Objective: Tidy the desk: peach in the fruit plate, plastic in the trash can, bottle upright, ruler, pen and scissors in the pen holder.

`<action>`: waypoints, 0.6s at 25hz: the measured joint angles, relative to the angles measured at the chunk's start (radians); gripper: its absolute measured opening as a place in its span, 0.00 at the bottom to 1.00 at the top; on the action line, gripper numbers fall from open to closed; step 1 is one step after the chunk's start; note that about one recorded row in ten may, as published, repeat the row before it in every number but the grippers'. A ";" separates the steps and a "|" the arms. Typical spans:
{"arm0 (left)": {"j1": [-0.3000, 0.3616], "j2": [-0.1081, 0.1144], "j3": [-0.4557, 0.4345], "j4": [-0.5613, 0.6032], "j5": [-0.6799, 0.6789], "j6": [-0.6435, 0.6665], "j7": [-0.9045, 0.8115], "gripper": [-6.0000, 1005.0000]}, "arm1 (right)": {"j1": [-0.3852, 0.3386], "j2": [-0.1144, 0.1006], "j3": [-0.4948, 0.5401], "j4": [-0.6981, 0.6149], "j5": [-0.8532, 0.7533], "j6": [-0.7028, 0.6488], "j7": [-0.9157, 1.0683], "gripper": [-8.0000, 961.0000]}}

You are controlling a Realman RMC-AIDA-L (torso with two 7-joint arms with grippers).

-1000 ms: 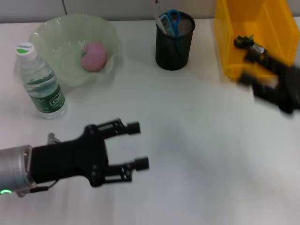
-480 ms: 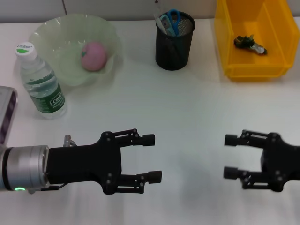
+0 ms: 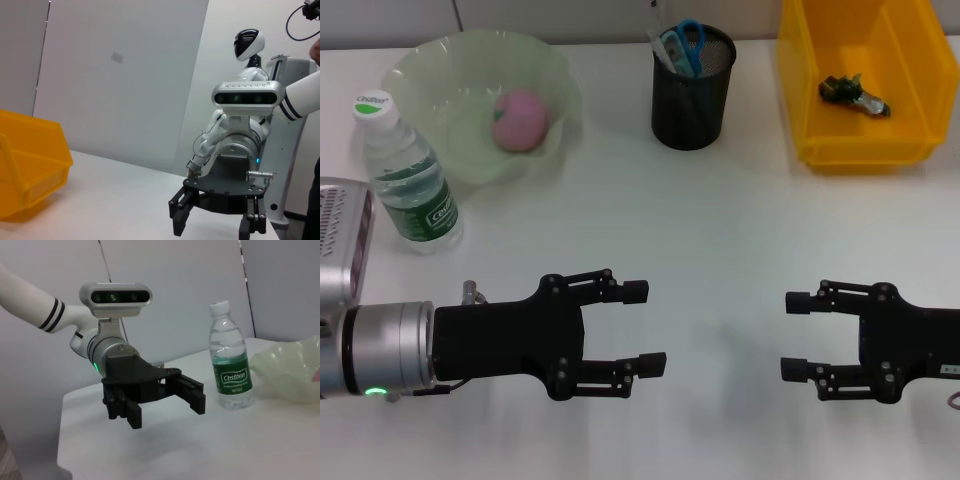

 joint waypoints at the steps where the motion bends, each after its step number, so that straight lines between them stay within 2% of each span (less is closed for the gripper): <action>1: 0.000 0.000 0.000 0.000 0.001 0.000 0.000 0.80 | 0.005 0.000 -0.001 0.000 0.000 -0.001 0.003 0.80; 9: 0.006 0.004 0.001 0.001 0.004 0.005 0.000 0.80 | 0.026 -0.001 0.001 0.005 -0.001 -0.008 0.005 0.80; 15: 0.012 0.006 0.001 0.008 0.004 0.006 0.000 0.80 | 0.043 0.013 0.003 0.001 -0.002 -0.007 0.007 0.80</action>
